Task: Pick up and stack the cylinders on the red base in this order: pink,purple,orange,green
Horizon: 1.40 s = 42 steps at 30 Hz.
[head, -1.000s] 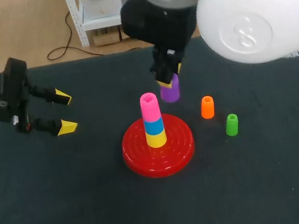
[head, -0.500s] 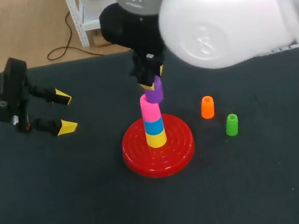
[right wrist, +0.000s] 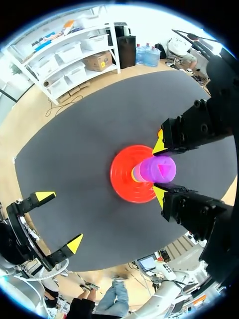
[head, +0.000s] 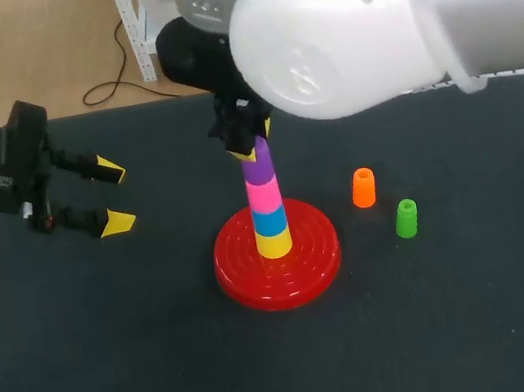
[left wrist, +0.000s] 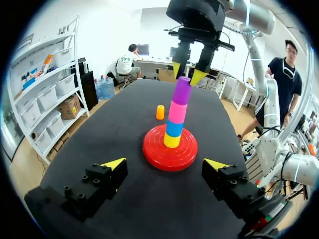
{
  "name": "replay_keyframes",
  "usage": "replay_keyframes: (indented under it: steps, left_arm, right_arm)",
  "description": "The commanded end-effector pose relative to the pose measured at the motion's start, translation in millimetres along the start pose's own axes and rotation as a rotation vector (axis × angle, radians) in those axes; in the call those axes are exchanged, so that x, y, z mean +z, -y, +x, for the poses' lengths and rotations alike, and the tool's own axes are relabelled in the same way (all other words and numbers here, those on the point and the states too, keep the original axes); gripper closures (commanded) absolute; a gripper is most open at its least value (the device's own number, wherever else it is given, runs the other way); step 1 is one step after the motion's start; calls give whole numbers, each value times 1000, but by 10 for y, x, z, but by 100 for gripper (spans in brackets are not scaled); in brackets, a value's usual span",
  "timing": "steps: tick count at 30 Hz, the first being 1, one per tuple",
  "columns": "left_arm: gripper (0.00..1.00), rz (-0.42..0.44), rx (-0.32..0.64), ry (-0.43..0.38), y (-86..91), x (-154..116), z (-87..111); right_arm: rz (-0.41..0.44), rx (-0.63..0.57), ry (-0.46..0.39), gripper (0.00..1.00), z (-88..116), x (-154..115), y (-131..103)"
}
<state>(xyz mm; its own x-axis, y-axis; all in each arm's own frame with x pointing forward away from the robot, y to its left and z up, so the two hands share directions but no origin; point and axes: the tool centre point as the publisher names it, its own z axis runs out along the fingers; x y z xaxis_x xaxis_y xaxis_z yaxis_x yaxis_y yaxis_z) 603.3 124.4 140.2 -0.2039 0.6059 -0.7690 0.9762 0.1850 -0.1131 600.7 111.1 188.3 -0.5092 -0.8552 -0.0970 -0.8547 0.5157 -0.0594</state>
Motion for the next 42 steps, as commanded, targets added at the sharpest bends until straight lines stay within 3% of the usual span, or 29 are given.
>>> replay_keyframes:
  steps: [1,16,20,21,22,23,24,33,42]
  left_arm:
    - [0,-1,3,4,3,0,12]
    - [0,-1,3,4,3,0,12]
    - [0,-1,3,4,3,0,12]
    - [0,-1,3,4,3,0,12]
    - [0,-1,3,4,3,0,12]
    - [0,-1,3,4,3,0,12]
    - [0,-1,3,4,3,0,12]
    - [0,-1,3,4,3,0,12]
    - [0,-1,3,4,3,0,12]
  right_arm:
    - [-3,3,-9,100,-8,39,2]
    - [-28,34,-48,100,71,315,-28]
    - [-29,31,15,100,61,222,-34]
    - [-28,28,41,87,66,166,-32]
    - [-28,23,56,64,75,114,-30]
    - [-26,23,80,15,87,50,-22]
    - [-25,27,101,0,106,-18,-6]
    - [18,120,199,0,390,-445,346]
    - [84,296,150,0,689,-58,989]
